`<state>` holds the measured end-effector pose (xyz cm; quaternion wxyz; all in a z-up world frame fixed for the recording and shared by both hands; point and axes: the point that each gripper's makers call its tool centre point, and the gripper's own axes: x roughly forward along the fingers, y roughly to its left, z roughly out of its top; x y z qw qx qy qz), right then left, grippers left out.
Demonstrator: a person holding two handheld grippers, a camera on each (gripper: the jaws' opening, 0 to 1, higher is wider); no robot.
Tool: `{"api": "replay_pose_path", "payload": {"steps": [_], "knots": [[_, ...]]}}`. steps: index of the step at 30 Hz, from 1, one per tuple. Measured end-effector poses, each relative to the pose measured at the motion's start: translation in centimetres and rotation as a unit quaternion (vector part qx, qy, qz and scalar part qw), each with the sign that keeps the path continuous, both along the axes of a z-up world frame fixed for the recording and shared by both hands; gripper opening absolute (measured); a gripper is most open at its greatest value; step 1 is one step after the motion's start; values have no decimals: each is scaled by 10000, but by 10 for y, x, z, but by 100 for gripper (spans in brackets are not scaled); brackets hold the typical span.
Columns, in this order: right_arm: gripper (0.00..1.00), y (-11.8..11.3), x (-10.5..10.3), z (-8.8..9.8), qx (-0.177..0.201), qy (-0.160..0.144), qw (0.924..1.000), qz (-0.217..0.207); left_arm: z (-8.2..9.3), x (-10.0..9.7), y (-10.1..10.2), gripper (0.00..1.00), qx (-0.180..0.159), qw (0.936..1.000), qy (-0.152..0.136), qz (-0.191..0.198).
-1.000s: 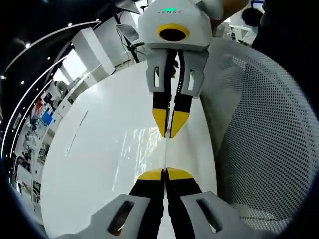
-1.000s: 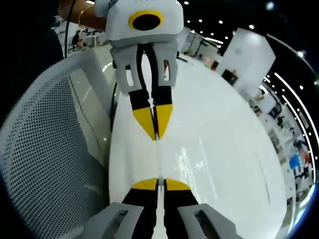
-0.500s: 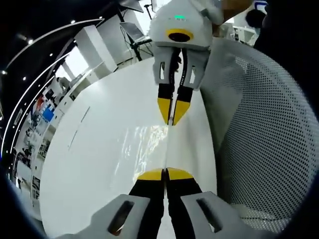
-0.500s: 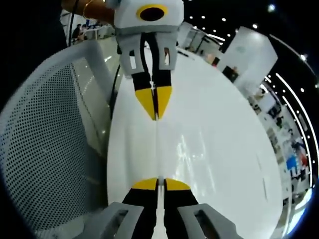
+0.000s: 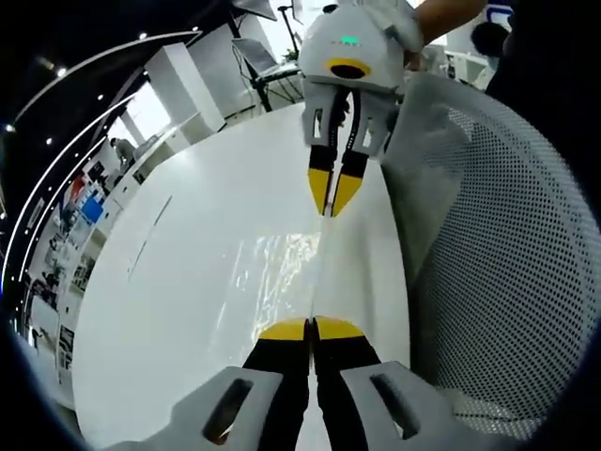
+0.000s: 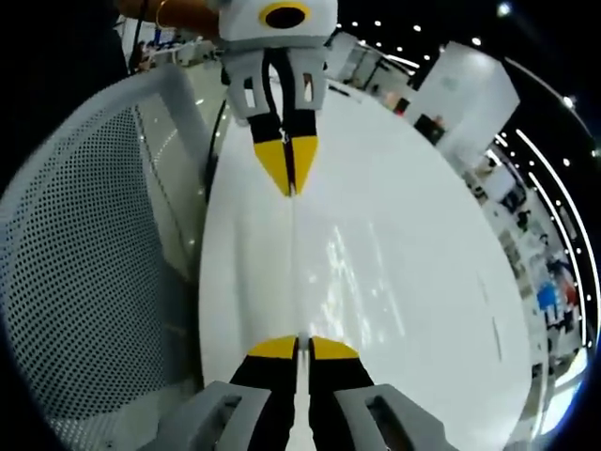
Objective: Open the resealable bag by pulling the two sides of the seal apart until the entire bag opening is separated and visibly accessible.
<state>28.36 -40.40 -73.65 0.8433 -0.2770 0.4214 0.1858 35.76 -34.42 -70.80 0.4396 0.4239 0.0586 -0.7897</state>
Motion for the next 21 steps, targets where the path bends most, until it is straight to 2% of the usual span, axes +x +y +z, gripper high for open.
{"api": "replay_pose_path", "payload": {"steps": [10, 13, 19, 21], "knots": [[0, -6, -6, -1, -46, 50, 9999, -81, -3, 0, 6, 0, 32, 10000, -3, 39], [0, -4, -6, -1, 1, 28, 9999, -99, -2, 0, 6, 0, 25, 9999, 84, 68], [0, -2, -5, -1, -82, -26, 9998, -184, 0, 3, 3, 0, 21, 9999, 12, 110], [6, 3, 2, 4, 142, -278, 9989, -341, 1, 4, 1, 0, -16, 9999, -2, 132]]}}
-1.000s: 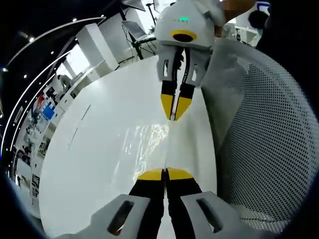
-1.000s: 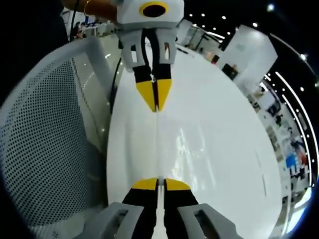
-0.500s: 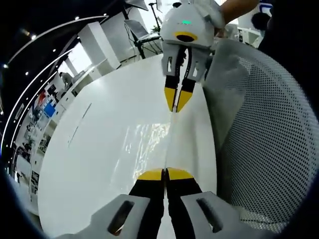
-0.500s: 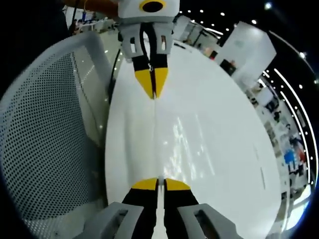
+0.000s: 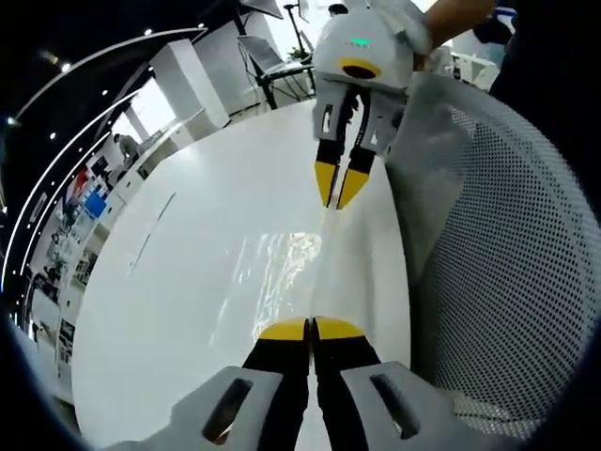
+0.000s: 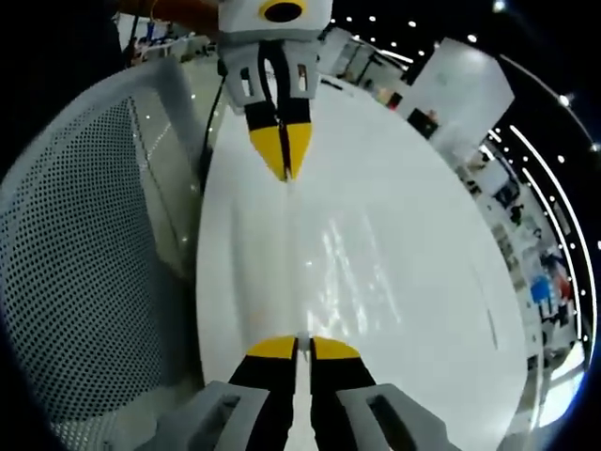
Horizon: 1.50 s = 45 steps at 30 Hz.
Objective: Open the resealable bag by pulling the two sides of the seal apart until the entire bag opening is separated and visibly accessible.
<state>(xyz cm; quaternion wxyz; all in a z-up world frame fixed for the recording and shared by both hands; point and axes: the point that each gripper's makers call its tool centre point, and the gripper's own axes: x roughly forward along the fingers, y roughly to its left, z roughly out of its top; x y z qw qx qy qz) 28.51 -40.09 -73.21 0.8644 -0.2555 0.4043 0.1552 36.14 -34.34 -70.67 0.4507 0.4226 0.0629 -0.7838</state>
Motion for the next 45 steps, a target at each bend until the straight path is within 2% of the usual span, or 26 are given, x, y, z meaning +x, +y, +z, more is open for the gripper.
{"api": "replay_pose_path", "payload": {"steps": [3, 7, 10, 19, 22, 24, 25, 26, 31, 36, 39, 42, 45], "knots": [[15, 3, 4, 6, 48, -85, 9999, -68, 1, -2, -3, 0, -34, 9999, -110, -79], [13, 9, 11, 15, -70, -246, 9997, 23, 2, -5, -5, 0, -56, 9998, -142, -142], [10, 15, 15, 19, 5, -321, 9995, 77, 3, -5, -6, 0, -70, 9997, -170, -164], [9, 23, 15, 6, 43, -114, 9997, 227, 5, -3, -5, 0, -110, 9996, -188, -153], [5, 25, 15, 3, 90, -64, 9997, 230, 6, -4, -5, 0, -133, 9997, -163, -137], [3, 28, 17, 3, 176, -70, 9996, 191, 6, -7, -5, 0, -131, 9998, -61, -123], [2, 28, 20, 2, 222, -107, 9997, 88, 8, -11, -7, 0, -159, 9998, 116, -75], [1, 29, 21, 1, 219, -90, 9997, 91, 10, -13, -9, 0, -192, 9997, 169, -67], [0, 27, 25, 0, 48, -118, 9999, 84, 7, -13, -11, 0, -149, 9998, -59, -156], [0, 25, 28, 9, -33, -260, 9996, 63, 5, -9, -8, 0, -90, 9998, -114, -141], [0, 26, 28, 9, -163, -229, 9994, 179, 11, -7, -7, 0, -108, 9999, -1, -31], [0, 29, 28, 10, -185, -198, 9993, 247, 20, -5, -4, 7, -55, 10000, -56, -27], [0, 32, 28, 10, -193, -191, 9991, 313, 34, -2, -6, 11, -151, 9999, -24, 54]]}}
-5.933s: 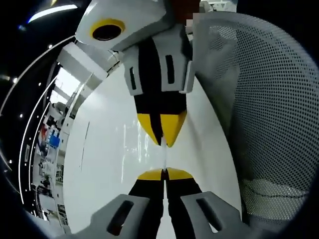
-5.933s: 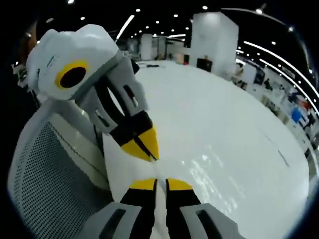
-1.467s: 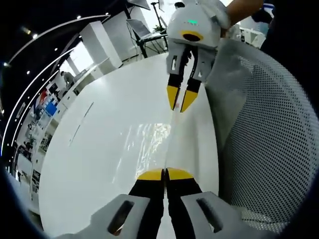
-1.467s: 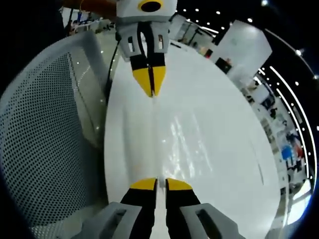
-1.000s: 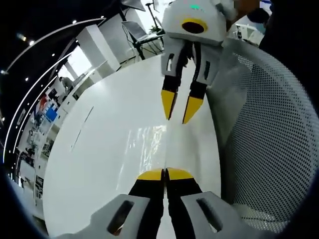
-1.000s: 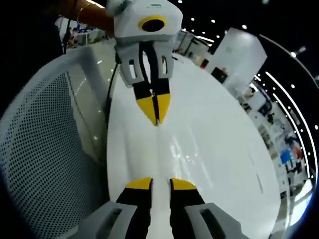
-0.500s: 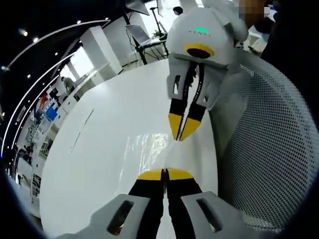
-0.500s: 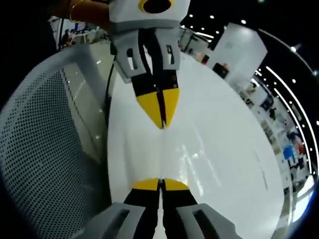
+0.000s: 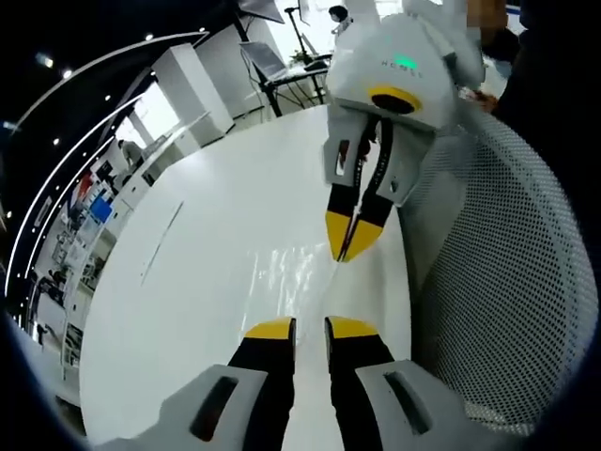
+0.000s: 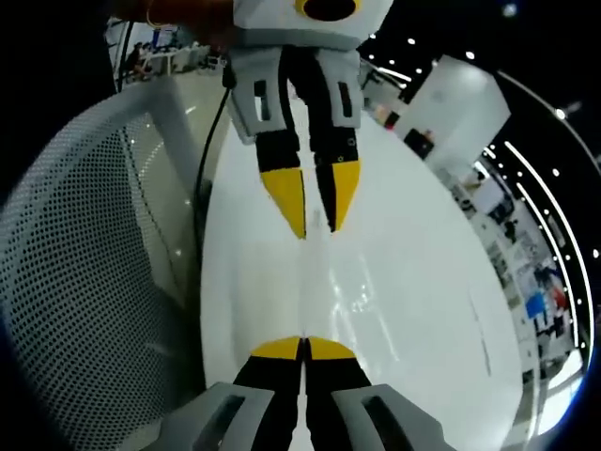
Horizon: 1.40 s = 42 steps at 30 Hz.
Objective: Open the resealable bag by pulling the two sides of the seal apart until the entire bag opening is separated and visibly accessible.
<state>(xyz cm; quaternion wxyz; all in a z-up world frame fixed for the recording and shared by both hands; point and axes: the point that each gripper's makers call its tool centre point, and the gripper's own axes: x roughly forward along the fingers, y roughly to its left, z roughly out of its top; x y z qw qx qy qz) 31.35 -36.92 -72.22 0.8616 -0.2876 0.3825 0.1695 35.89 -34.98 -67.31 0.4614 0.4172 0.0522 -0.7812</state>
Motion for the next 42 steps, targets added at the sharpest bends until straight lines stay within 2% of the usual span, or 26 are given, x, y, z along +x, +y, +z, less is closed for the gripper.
{"api": "replay_pose_path", "payload": {"steps": [3, 6, 11, 16, 20, 24, 37, 39, 42], "knots": [[0, 1, 1, 1, -41, 7, 10000, 56, 12, 3, -5, 15, -76, 9999, 56, 106], [0, 3, 1, 2, -132, 21, 9998, 162, 17, 3, -10, 17, -66, 9998, 135, 141], [0, 8, 1, 2, -306, 65, 9988, 367, 2, 4, -16, 16, 162, 9998, -93, 52], [0, 12, 2, 4, -463, 73, 9973, 570, -6, -8, -19, 17, 295, 9995, 77, -60], [0, 14, 4, 6, -549, 56, 9963, 652, -16, -17, -15, 14, 588, 9978, 85, -287], [0, 17, 6, 8, -643, 44, 9949, 780, -22, -19, -17, 13, 659, 9973, 78, -312], [0, 26, 12, 18, -628, -137, 9944, 840, -37, -19, -14, 7, 1065, 9935, 70, -406], [0, 27, 12, 19, -630, -148, 9942, 857, -37, -19, -14, 3, 1024, 9938, 1, -441], [0, 28, 12, 19, -523, -124, 9953, 811, -37, -19, -14, 0, 1001, 9942, 60, -381]]}}
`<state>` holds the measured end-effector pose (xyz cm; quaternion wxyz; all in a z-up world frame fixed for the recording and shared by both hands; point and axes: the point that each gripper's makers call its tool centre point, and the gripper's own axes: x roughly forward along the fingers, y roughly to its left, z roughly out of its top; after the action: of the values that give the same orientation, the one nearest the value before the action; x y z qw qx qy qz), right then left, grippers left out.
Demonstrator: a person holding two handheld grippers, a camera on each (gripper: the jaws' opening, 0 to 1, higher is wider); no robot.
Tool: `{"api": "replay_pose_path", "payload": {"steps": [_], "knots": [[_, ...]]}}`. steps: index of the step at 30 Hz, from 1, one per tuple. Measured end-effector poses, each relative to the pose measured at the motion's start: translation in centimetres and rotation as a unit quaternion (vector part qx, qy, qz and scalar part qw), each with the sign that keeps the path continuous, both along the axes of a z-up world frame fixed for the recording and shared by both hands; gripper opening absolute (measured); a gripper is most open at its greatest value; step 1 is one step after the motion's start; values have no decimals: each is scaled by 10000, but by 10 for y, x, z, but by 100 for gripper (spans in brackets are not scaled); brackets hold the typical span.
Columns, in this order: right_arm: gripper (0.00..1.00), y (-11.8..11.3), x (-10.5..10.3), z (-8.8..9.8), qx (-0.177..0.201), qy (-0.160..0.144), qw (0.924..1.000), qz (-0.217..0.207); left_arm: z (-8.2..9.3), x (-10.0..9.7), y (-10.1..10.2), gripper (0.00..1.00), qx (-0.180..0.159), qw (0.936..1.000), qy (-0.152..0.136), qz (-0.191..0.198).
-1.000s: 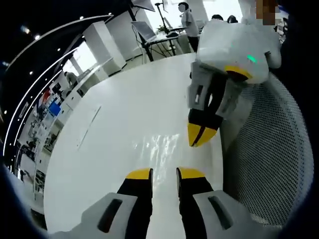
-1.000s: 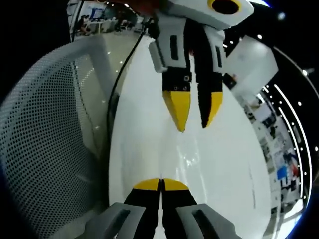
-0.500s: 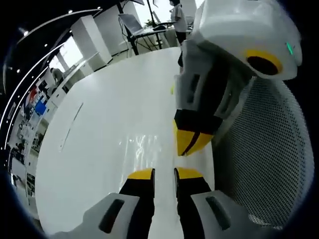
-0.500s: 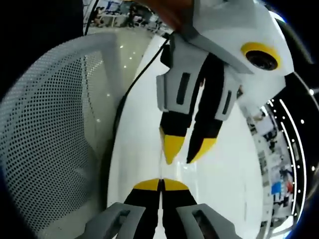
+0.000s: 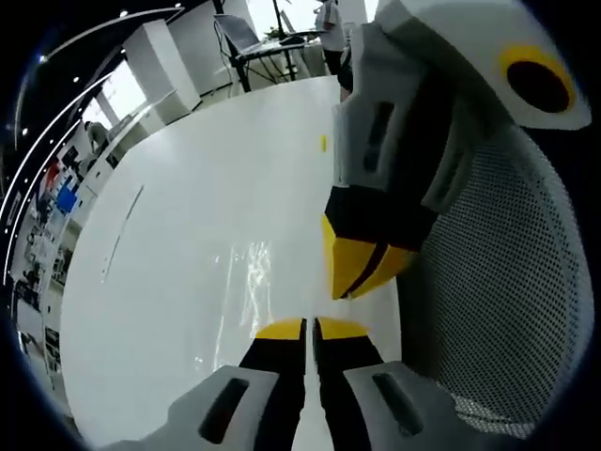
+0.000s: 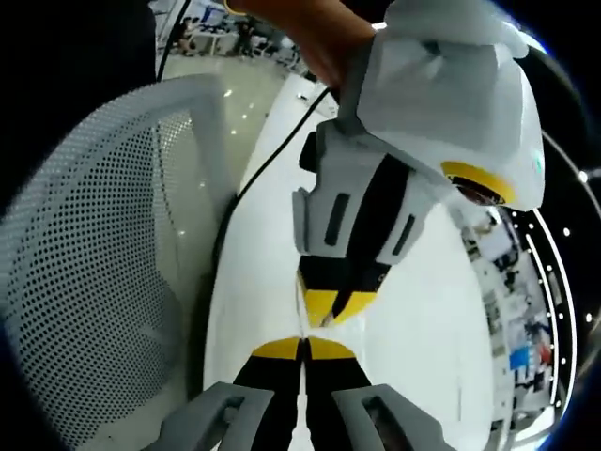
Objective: Open the resealable bag by pulling the two sides of the seal apart until the entire bag opening is separated and visibly accessible.
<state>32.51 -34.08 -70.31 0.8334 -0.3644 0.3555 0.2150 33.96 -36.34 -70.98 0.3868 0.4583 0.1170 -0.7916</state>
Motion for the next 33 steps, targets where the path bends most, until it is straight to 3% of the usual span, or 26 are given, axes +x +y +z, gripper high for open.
{"api": "replay_pose_path", "payload": {"steps": [7, 9, 11, 16, 18, 28, 31, 32, 33], "knots": [[0, 1, -1, -1, 154, 51, 9998, -108, 3, 2, -2, 0, -178, 9992, 114, 326], [0, 7, -2, -3, 613, 148, 9974, -349, 3, 2, -3, 0, -210, 9990, 136, 378], [0, 10, 2, 1, 881, 43, 9949, -485, 6, 3, -6, 0, -331, 9974, 229, 597], [0, 8, 4, 4, 846, 7, 9949, -543, 12, 4, -12, 0, -590, 9955, 178, 719], [0, 7, 3, 2, 818, 25, 9950, -566, 20, 8, -19, 0, -907, 9926, 74, 807], [0, 4, 3, 5, 839, -52, 9941, -691, 53, 16, -37, 0, -1601, 9821, 64, 987], [0, 2, 4, 8, 860, -119, 9932, -769, 65, 20, -43, 0, -1863, 9773, -84, 1008], [0, 0, 4, 8, 797, -138, 9938, -763, 69, 21, -45, 0, -1961, 9752, -143, 1019], [0, 0, 4, 8, 752, -153, 9941, -766, 80, 27, -50, 0, -2266, 9668, -297, 1138]]}}
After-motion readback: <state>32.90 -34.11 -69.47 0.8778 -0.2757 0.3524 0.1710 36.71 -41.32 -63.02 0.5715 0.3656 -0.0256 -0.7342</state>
